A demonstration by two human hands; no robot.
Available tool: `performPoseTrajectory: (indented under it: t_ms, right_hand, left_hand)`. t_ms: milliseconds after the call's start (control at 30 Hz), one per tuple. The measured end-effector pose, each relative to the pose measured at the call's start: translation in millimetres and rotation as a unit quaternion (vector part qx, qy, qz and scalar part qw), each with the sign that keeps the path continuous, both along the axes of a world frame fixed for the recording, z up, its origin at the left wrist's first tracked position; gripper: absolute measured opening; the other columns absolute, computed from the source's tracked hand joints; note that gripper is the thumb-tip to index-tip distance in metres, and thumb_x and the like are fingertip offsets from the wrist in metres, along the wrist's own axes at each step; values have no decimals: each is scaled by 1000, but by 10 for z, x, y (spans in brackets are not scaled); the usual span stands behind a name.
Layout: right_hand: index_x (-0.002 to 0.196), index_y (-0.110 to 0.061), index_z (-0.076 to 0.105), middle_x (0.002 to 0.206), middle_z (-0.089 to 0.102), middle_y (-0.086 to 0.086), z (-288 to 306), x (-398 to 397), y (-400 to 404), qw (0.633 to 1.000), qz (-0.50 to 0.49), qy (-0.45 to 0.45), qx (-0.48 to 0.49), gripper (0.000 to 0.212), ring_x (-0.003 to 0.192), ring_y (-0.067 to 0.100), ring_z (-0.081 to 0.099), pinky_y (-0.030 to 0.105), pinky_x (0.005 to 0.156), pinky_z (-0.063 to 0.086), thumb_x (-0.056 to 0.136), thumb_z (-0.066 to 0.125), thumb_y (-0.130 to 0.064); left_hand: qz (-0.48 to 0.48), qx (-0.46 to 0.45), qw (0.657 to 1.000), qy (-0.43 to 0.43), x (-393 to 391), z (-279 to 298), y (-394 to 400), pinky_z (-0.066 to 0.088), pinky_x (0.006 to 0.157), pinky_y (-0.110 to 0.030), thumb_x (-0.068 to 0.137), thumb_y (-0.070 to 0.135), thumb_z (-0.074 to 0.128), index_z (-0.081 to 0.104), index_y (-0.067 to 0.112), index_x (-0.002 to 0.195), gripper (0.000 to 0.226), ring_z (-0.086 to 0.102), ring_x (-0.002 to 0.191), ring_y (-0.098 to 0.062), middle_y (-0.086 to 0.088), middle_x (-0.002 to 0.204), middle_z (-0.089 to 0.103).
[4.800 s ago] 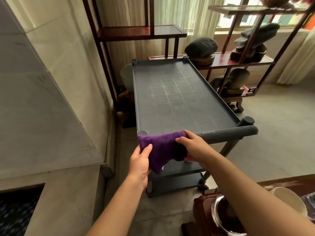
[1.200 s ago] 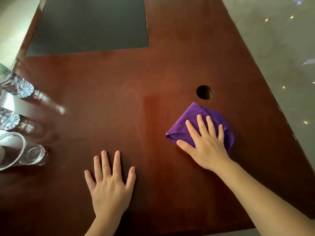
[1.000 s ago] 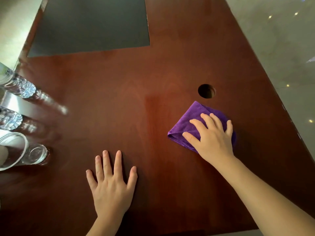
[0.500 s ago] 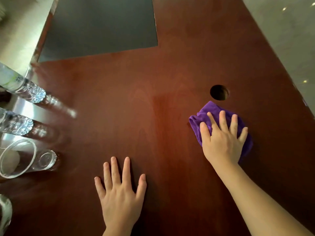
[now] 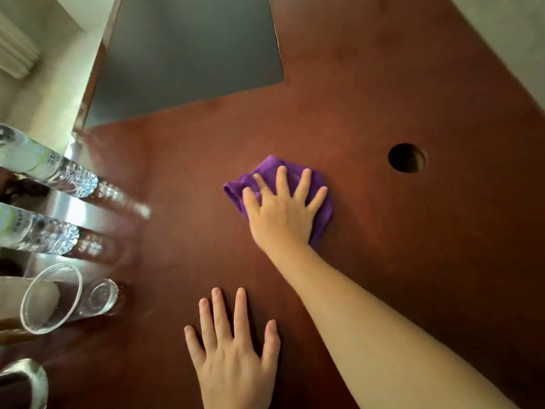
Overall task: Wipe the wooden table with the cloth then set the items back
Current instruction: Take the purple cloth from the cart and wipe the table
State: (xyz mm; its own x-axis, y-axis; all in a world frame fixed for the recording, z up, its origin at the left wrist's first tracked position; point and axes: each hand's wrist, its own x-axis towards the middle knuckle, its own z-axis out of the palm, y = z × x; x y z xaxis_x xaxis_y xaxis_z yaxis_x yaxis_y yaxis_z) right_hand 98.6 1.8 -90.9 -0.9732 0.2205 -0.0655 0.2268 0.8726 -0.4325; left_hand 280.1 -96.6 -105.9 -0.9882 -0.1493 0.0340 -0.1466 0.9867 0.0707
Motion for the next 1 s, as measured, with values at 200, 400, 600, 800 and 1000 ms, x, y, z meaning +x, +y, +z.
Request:
performPoseTrajectory:
  t_ms: [200,400,600,800,1000]
  right_hand:
    - [143,-43,43,162,25,3,-62,337,-507,953,289,46,75,52,147,46,4,69,110,-9,95,33,-59]
    - [146,-41,38,163,20,4,-61,456,-312,929,354,58,94,52,148,44,0,66,111,-7,97,31,-56]
    - [138,-39,51,157,37,2,-92,383,61,949,295,65,85,49,146,41,16,62,115,2,93,40,-53]
    - [138,-33,53,153,43,3,-121,373,1206,990,58,21,125,54,143,43,25,62,113,12,92,38,-55]
    - [149,-34,35,161,27,4,-110,1015,2210,968,-185,-72,152,70,147,40,12,62,115,8,93,9,-67]
  left_hand:
    - [5,-8,1000,15,-18,-43,-33,33,104,-67,75,56,44,67,10,126,72,48,133,-41,-22,143,52]
    - [11,1,1000,5,-31,-7,-9,33,105,-66,86,63,34,66,11,126,73,46,134,-41,-22,144,51]
    - [15,26,1000,0,-10,85,40,30,107,-65,76,57,42,64,15,132,73,44,136,-40,-20,147,48]
    - [10,43,999,-25,-5,87,15,26,111,-63,77,60,41,59,21,137,73,38,141,-35,-15,152,43]
    - [11,41,999,-30,-14,93,17,26,111,-63,79,61,38,60,20,136,73,39,141,-35,-15,151,45]
